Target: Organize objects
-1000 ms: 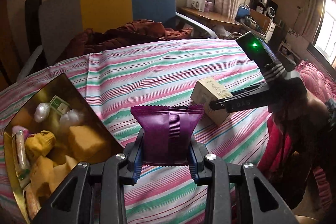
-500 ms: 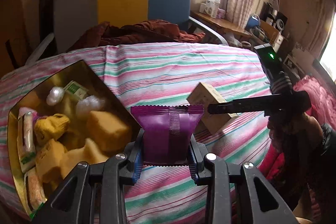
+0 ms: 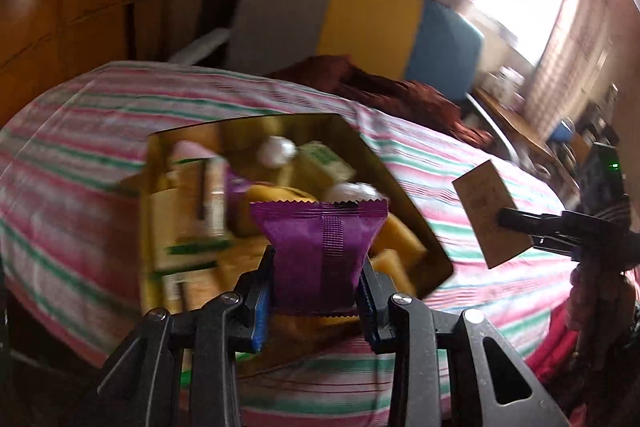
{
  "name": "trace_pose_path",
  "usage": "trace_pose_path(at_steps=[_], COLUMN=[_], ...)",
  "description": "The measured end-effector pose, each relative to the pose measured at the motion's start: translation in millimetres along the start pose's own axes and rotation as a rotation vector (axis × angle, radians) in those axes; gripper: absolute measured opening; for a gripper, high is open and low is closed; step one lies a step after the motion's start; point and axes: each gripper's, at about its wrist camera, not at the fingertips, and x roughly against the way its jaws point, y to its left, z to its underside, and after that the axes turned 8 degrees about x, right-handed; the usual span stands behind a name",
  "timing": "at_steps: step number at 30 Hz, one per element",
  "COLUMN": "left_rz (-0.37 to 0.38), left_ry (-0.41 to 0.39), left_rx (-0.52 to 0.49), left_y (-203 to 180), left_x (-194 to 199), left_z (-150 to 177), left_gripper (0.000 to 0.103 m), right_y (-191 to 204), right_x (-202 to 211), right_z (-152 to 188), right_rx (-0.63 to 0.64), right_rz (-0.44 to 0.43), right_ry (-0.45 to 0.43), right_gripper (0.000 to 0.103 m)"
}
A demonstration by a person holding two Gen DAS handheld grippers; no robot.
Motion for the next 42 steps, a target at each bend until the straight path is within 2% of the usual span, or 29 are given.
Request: trace_pose_path(at_steps=[4,9,12,14,17,26,32,36,38,40,42], left_rz=[0.0,0.03,0.047,0.042,0.044,0.0,-0.067,-0.126,-0.168,-0.187,-0.208], left_ry=[0.005,0.02,0.024,0.027,0.054,0.075,0.031,-0.012,-0.04,-0.05,-0.06], left_rx=[0.058,0.058,0.04,0.032,0.03,0.063,0.06,0.055,0.042,0.042,0.043], left_y=[22,19,11,7,5,15,21,21,18,15,12], left_x=[-2,-12,-23,-32,-47,-53,-35,-22,-15,-12,-9], left_z=[-3,-6,-11,-13,-11,2,5,4,3,3,5], left_gripper=[0.035,0.035,0.036,0.045,0.049,0.05,0.051,0.059,0.059,0.059,0.059], right_y=[44,82,102,112,114,100,102,109,113,116,120], right_x=[-28,-60,-82,-94,-109,-107,-101,-92,-87,-82,-78], right_z=[-20,-43,-59,-67,-72,-45,-27,-18,-14,-9,-4], right_rx=[0.095,0.18,0.236,0.269,0.257,0.272,0.285,0.307,0.318,0.333,0.347], right_rz=[-0.017,-0.003,0.046,0.065,0.085,0.123,0.155,0.193,0.21,0.232,0.244], right_ry=[0.023,0.035,0.035,0.026,0.038,0.073,0.061,0.025,0.001,-0.023,-0.038], right_gripper=[0.051,0.051,0.052,0.053,0.059,0.062,0.071,0.084,0.087,0.097,0.103])
